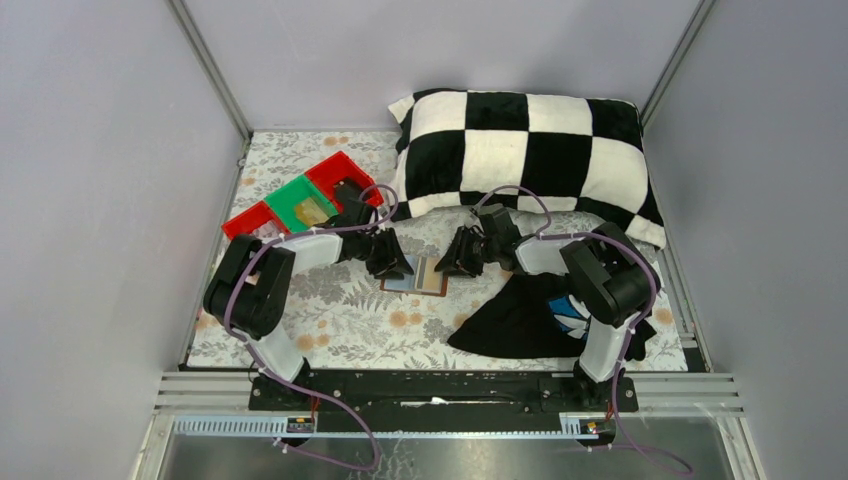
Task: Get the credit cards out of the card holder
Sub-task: Remove the credit card from the card holder.
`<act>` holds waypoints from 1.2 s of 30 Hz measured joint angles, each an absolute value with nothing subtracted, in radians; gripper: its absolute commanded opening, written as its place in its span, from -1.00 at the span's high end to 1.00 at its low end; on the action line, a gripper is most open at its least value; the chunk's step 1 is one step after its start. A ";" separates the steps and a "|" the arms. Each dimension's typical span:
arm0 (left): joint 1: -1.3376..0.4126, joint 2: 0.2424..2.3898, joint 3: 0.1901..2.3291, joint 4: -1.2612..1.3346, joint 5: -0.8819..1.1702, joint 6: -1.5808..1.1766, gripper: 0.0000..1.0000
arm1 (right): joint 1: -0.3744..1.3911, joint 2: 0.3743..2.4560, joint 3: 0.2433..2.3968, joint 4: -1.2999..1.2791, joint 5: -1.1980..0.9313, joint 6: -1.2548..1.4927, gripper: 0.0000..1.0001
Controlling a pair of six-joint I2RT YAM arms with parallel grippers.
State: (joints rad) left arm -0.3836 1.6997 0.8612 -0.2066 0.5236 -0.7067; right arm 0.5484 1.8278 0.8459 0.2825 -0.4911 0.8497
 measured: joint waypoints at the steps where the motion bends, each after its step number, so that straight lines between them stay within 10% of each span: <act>1: -0.383 1.700 0.860 -0.206 0.524 -0.706 0.22 | 0.549 1.835 0.846 0.284 -0.492 0.852 0.18; 36: -0.379 1.725 0.858 -0.162 0.558 -0.704 0.23 | 0.561 1.769 0.789 0.331 -0.439 0.876 0.10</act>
